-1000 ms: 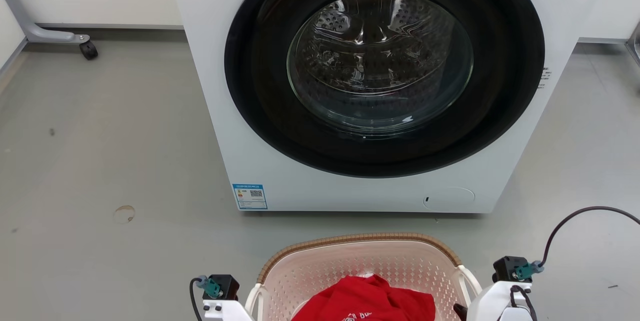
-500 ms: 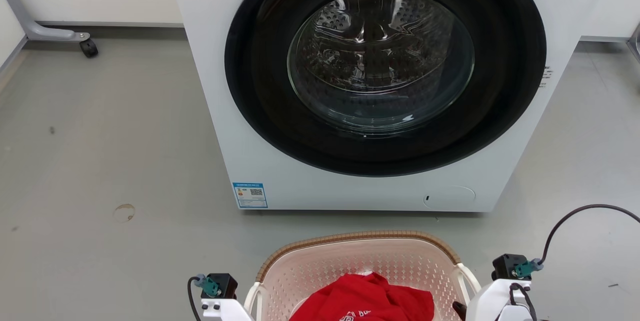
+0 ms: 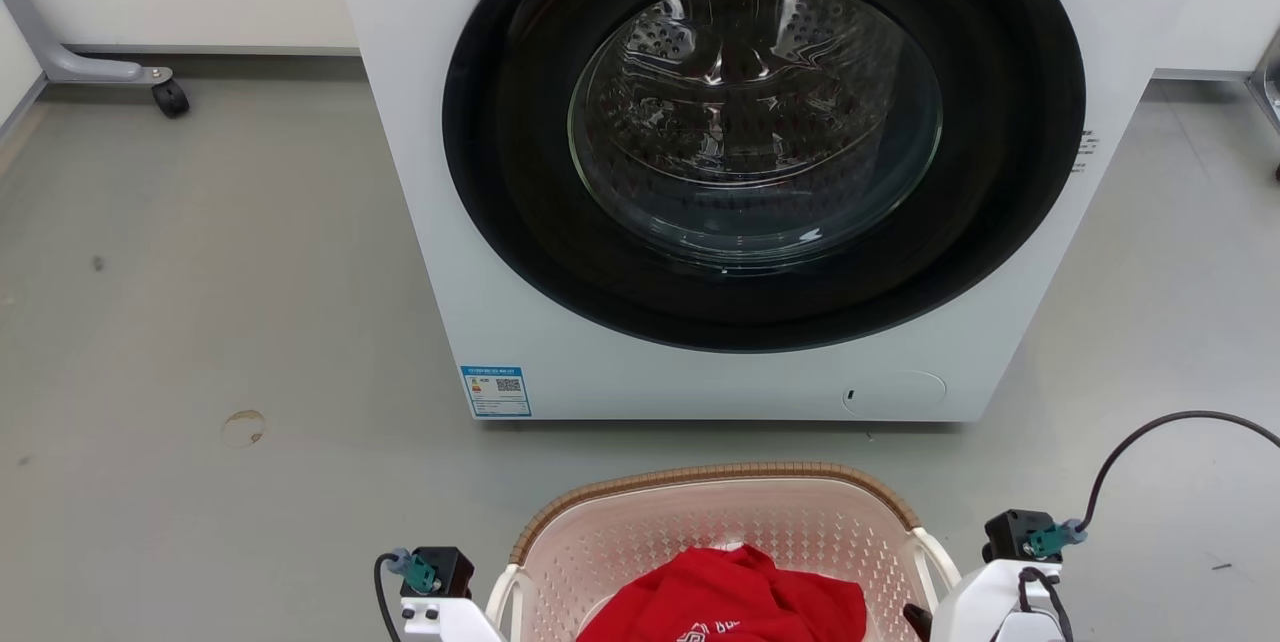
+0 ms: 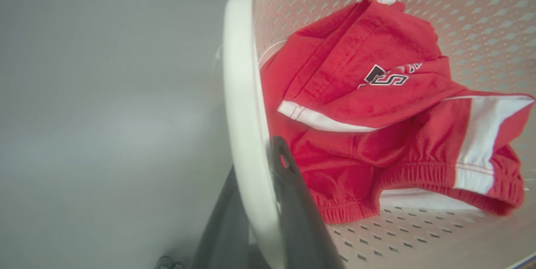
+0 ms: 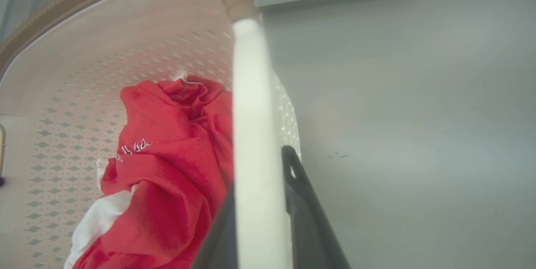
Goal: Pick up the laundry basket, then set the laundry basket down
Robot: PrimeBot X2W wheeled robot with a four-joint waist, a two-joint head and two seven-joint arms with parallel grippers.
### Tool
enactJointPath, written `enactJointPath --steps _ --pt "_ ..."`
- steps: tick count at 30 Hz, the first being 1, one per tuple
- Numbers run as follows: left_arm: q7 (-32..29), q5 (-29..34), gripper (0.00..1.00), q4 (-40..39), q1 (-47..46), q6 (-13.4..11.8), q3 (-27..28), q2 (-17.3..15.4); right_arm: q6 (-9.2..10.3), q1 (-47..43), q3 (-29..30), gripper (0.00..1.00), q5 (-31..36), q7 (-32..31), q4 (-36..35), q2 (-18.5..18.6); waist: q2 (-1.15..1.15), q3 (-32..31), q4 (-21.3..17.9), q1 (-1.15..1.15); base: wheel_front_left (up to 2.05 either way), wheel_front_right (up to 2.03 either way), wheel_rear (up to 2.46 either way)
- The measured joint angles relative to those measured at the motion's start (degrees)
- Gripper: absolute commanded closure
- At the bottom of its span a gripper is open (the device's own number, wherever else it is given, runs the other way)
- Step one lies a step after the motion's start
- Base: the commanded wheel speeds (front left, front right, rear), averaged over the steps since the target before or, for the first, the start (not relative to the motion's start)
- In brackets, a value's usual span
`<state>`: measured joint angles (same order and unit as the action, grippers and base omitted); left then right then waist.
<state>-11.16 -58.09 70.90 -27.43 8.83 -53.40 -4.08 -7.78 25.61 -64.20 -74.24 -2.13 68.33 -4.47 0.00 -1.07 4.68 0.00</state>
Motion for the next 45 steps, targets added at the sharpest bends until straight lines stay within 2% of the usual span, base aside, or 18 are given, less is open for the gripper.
enactJointPath --steps 31,45 --pt "0.18 -0.51 1.00 0.00 -0.94 -0.02 -0.58 -0.31 0.00 1.12 -4.75 1.00 -4.47 1.60 0.18 0.00 0.00 0.83 0.49 0.00 0.00 0.00 0.00" --pt "4.88 -0.38 1.00 0.00 -5.34 -0.51 -0.91 0.04 -0.20 7.07 -5.89 1.00 -4.44 3.91 1.63 0.04 0.00 7.26 1.32 0.00 0.00 0.00 0.00"
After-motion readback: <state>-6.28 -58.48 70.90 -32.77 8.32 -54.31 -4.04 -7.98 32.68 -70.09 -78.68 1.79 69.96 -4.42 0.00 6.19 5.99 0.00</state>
